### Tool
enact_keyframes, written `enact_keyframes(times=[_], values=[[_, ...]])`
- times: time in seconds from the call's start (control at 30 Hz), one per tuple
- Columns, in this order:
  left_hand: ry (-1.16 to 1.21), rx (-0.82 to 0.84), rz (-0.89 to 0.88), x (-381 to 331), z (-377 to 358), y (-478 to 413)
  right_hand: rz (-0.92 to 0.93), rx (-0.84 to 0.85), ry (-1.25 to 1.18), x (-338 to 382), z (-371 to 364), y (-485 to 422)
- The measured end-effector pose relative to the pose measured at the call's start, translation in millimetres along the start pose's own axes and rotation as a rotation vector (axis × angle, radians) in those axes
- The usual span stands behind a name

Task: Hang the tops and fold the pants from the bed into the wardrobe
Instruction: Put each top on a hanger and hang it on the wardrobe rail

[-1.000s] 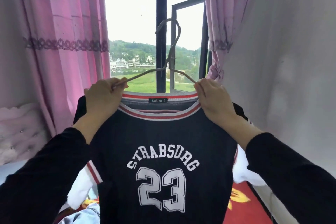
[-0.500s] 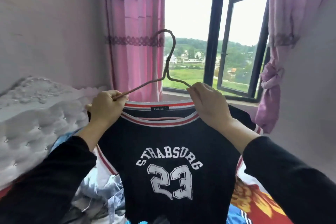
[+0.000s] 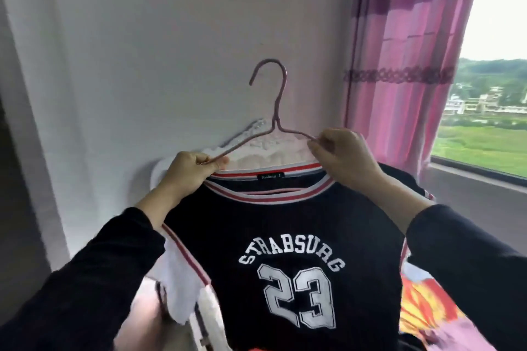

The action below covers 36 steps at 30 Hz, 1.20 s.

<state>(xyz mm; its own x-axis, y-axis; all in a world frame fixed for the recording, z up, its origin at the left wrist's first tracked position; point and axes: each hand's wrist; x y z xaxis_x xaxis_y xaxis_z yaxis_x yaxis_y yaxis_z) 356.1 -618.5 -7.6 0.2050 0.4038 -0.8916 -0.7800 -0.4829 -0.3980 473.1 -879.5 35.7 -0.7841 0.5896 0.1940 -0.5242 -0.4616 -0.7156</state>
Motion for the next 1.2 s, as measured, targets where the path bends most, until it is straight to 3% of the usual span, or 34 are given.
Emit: enact_keyframes(times=[0.2, 0.33, 0.53, 0.83, 1.2], values=[[-0.016, -0.164, 0.185, 56.3, 159.4, 31.8, 0.040, 0.502, -0.386, 147.3, -94.8, -47.1], [-0.139, -0.171, 0.294, 96.0, 274.9, 50.5, 0.113, 0.674, -0.477, 257.6, -163.2, -61.1], [-0.579, -0.215, 0.500, 136.2, 432.0, 56.8, 0.241, 0.704, -0.417, 426.2, -250.0, -87.3], [-0.463, -0.294, 0.432, 182.9, 595.6, 37.0, 0.353, 0.688, -0.288, 616.2, -362.0, -150.1], [-0.637, -0.351, 0.361, 226.0, 778.7, -70.3, 0.530, 0.651, -0.066, 791.2, -470.4, -273.0]])
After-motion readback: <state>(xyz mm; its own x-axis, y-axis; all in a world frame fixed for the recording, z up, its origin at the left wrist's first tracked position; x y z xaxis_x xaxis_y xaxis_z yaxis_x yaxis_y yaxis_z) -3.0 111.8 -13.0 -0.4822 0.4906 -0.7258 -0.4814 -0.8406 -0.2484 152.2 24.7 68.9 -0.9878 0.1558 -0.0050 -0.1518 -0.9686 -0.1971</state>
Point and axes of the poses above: each hand's wrist, its own y-axis away from the middle knuckle, its own z-axis out of the back of the hand, x = y × z, and after that the axes turned 11 degrees about y, right-handed
